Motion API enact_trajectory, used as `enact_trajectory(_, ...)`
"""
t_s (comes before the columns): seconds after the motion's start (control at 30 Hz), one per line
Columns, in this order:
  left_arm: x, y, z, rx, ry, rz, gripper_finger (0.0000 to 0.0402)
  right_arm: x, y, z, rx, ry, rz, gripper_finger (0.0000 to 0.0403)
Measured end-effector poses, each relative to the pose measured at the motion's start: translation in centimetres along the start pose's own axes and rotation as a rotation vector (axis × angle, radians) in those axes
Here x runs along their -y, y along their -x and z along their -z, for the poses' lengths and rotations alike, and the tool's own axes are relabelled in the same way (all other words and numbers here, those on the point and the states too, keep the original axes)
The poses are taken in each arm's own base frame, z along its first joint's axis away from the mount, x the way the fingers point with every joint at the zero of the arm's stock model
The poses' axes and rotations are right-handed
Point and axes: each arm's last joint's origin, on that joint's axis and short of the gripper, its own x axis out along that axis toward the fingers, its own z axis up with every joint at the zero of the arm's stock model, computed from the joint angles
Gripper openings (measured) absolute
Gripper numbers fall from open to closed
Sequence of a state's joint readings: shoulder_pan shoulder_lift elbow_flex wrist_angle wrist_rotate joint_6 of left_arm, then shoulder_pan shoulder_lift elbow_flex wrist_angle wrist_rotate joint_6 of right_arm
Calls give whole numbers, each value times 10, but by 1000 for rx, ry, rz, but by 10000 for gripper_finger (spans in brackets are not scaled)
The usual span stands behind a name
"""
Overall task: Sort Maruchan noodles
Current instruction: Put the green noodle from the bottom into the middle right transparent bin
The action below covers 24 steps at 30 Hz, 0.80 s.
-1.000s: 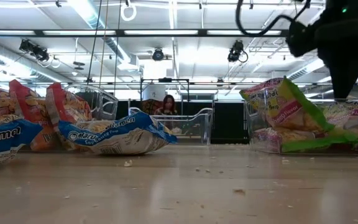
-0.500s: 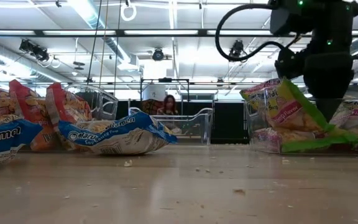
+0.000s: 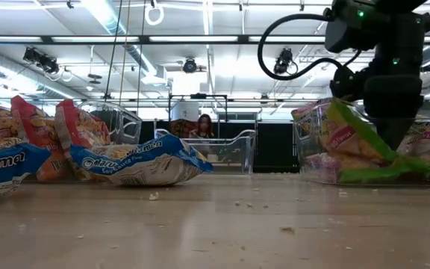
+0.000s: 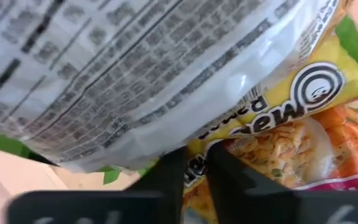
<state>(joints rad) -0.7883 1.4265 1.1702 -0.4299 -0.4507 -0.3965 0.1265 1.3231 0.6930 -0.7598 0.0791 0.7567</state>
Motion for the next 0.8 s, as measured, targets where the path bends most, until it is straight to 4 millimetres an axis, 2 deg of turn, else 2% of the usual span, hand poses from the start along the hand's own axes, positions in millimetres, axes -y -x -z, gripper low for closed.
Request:
enact_trajectory(0.07,0,0,0,0,0,0,169,0,0,0,-1,-6,-2,33)
enact_trajectory(0.13,0,0,0,0,0,0,169,0,3,0,-15,-7,-6,10)
enact_trajectory(0.23,0,0,0,0,0,0,169,-4,17,-5,-34,-13,11,10)
enact_trajectory(0.47,-3,-2,-3,19,53,-7,169,-8,65,-18,-83,-19,74,7)
enact_trajectory(0.6,-10,-5,-6,22,94,-28,169,-3,74,-20,-117,-28,103,4)
enact_trajectory(0.8,-20,-9,-10,23,119,-53,169,7,77,-16,-191,-33,181,4)
